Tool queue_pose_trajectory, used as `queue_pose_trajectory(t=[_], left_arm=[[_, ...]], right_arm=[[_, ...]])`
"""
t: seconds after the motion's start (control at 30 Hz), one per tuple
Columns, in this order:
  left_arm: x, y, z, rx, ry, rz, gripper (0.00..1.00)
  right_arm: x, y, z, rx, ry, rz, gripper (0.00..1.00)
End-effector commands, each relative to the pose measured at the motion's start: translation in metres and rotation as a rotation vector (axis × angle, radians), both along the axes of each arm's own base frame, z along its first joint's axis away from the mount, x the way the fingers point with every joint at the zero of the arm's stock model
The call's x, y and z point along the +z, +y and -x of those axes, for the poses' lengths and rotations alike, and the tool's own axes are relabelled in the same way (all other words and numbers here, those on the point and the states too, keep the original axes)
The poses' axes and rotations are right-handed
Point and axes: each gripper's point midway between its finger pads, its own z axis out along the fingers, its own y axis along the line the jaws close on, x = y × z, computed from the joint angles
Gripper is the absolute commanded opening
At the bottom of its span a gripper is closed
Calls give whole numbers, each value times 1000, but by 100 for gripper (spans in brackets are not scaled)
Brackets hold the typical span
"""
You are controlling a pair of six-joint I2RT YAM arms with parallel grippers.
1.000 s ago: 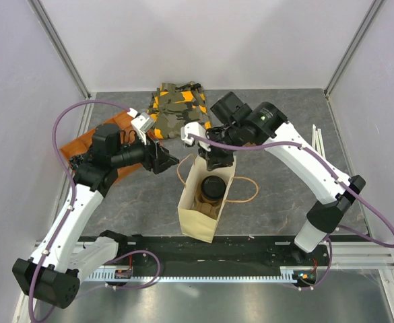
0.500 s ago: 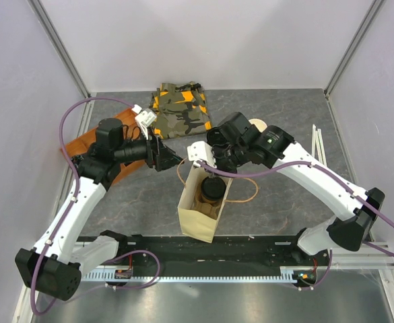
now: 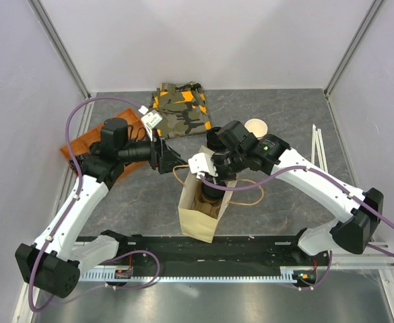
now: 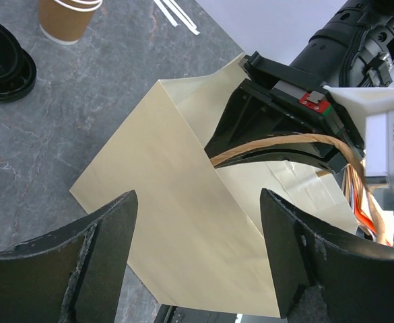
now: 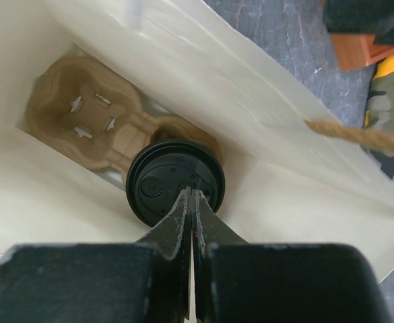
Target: Pack the takeout coffee
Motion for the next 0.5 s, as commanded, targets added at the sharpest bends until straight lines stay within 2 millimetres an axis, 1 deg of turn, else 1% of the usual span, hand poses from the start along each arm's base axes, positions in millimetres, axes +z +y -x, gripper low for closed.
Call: queue_pose_trajectory(t=[0.0, 0.17, 0.33, 0.43, 0.47], left_arm=[[18, -7, 3, -45, -37, 33, 80], [15, -12, 6, -75, -30, 30, 79], [11, -14, 2, -71, -30, 15, 79], [11, -10, -1, -31, -30, 4, 82], [10, -6, -6, 0, -3, 6, 82]], right_arm=[[14, 8, 4, 88, -68, -68, 0], [13, 10, 2, 87, -74, -78, 0], [14, 10, -1, 74, -79, -75, 0], [15, 7, -3, 50, -77, -74, 0], [17, 6, -4, 41, -78, -77, 0]])
